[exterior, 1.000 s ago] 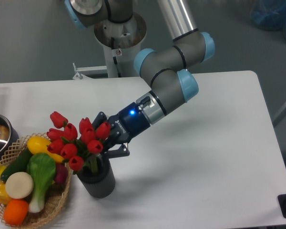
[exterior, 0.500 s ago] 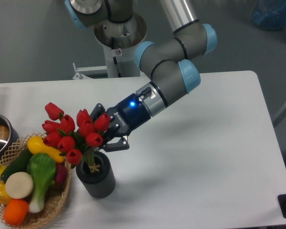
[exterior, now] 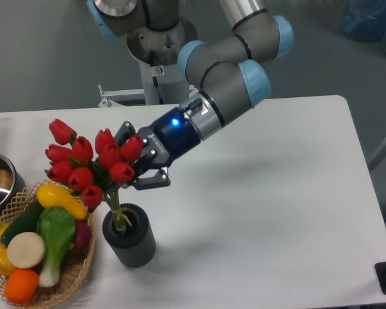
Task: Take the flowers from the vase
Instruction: 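Lift the gripped tulip bouquet up out of the grey vase, then carry the tulip bouquet up and away from the vase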
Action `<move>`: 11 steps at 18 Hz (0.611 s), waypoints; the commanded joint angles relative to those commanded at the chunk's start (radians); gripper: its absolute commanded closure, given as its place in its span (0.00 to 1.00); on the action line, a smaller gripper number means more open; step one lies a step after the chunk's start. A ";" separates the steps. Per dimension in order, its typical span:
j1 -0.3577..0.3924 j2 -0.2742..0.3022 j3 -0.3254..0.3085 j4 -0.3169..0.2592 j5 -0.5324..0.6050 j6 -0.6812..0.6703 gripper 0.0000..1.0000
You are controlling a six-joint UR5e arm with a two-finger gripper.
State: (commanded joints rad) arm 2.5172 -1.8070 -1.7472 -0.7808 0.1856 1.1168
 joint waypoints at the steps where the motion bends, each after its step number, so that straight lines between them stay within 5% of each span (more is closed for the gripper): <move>1: 0.002 0.006 0.000 0.000 0.000 -0.002 0.66; 11: 0.015 0.063 0.015 0.000 -0.018 -0.052 0.66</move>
State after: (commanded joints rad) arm 2.5326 -1.7442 -1.7319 -0.7808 0.1672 1.0646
